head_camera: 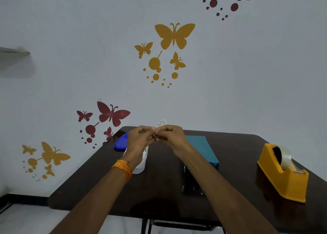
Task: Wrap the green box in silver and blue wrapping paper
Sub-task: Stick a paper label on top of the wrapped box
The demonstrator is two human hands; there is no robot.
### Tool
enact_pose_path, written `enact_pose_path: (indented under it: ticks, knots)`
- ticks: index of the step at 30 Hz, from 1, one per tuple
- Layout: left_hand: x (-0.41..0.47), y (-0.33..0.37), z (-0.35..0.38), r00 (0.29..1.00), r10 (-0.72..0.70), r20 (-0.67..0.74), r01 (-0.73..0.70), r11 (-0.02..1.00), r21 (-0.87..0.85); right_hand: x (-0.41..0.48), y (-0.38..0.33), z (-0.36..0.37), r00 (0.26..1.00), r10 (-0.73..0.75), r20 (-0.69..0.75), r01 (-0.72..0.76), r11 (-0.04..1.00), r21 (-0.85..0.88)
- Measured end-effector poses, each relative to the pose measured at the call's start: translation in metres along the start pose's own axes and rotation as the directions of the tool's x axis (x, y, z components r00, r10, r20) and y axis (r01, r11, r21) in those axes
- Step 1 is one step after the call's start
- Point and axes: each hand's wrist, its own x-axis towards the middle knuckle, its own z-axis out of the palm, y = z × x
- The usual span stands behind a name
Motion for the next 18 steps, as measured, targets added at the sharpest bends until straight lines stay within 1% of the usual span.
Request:
enact_pose_path:
  ticks: [2,4,7,9,11,13,15,18]
  knots:
    - [-0.005,0.003,0.004,1.0,-0.005,0.027,0.007,0.998,-0.068,-0.004,-0.006,-0.009,0.999,0.036,0.032,-0.037,0.997,0.061]
    - [-0.01,0.004,0.007,0.999,-0.017,0.038,0.021,0.993,-0.116,-0.008,-0.01,-0.016,0.998,0.051,0.041,-0.054,0.996,0.067]
    - [-0.013,0.003,0.013,0.999,-0.04,0.02,0.042,0.993,-0.107,-0.012,-0.011,-0.023,0.998,0.053,0.013,-0.054,0.997,0.058]
    - [-0.013,0.002,0.014,1.0,-0.028,-0.003,0.028,0.996,-0.083,-0.012,-0.01,-0.024,0.999,0.04,-0.025,-0.039,0.998,0.048]
    - [-0.014,-0.001,0.016,0.999,0.005,-0.034,-0.005,1.0,-0.01,-0.015,-0.01,-0.029,0.996,0.028,-0.082,-0.027,0.999,0.02]
    - [-0.012,-0.007,0.013,0.996,0.045,-0.071,-0.036,0.992,0.124,-0.016,-0.009,-0.033,0.986,0.02,-0.166,-0.027,0.999,-0.035]
    - [-0.009,-0.014,0.007,0.994,0.064,-0.092,-0.042,0.973,0.225,-0.015,-0.007,-0.038,0.967,-0.014,-0.256,-0.018,0.992,-0.124]
    - [-0.008,-0.024,-0.002,0.991,0.065,-0.117,-0.017,0.927,0.374,-0.016,-0.006,-0.048,0.924,-0.103,-0.369,0.001,0.964,-0.267]
